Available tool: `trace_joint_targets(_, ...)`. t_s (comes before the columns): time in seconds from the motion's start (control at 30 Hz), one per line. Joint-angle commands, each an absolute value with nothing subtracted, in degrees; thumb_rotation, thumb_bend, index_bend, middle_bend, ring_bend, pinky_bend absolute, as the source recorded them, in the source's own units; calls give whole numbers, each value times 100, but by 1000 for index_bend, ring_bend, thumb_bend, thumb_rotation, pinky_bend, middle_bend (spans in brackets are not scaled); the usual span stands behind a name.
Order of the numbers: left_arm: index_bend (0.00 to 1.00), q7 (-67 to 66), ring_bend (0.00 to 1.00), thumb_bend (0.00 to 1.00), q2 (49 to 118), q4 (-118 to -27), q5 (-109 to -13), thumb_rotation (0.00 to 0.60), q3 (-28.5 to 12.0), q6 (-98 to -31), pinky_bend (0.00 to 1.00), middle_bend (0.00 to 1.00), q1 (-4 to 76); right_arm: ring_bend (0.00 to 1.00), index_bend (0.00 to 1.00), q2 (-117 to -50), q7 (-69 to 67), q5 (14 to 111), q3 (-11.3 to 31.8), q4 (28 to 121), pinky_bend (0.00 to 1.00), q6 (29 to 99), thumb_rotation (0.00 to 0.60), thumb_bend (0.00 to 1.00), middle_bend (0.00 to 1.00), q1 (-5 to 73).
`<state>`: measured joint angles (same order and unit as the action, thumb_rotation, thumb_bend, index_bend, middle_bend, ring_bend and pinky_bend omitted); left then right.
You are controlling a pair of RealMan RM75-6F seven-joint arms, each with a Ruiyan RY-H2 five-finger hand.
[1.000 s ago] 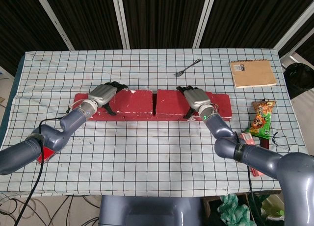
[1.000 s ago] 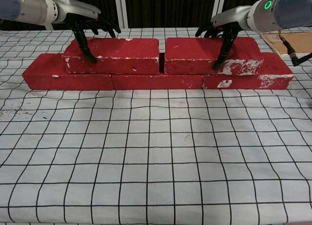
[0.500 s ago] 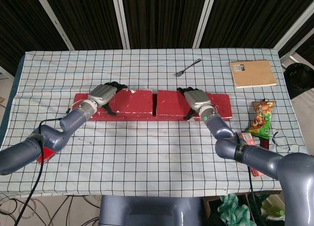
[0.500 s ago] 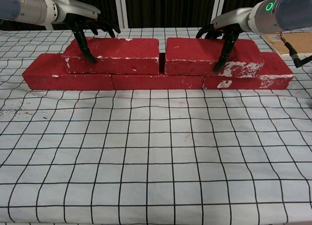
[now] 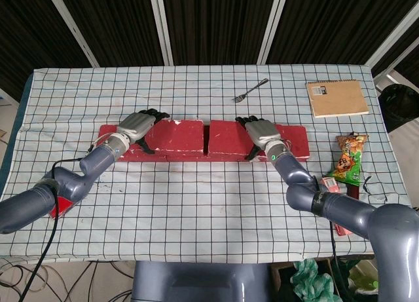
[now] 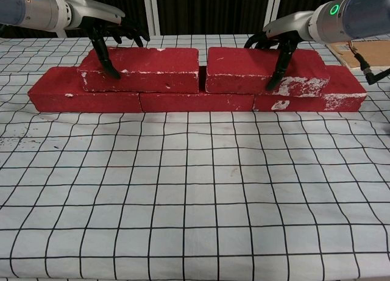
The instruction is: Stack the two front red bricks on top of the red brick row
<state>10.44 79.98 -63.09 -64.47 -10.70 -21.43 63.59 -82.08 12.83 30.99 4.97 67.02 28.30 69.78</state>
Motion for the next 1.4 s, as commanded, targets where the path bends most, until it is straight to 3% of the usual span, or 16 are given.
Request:
trace_joint_targets(0.03,97,1042,0,0,8007,-6295,-6444,600,-1069,-2138,95,113,6360,31,38,-8234,1268,3133,505,6636,141,2795,600,0,72,6991)
trace_joint_targets(1.4,94,976,0,0,8076,-6190,-6379,600,-1079,-2146,94,114,6364,15,39,-8173,748,4009,615,6303,122,2357,600,0,72,6873)
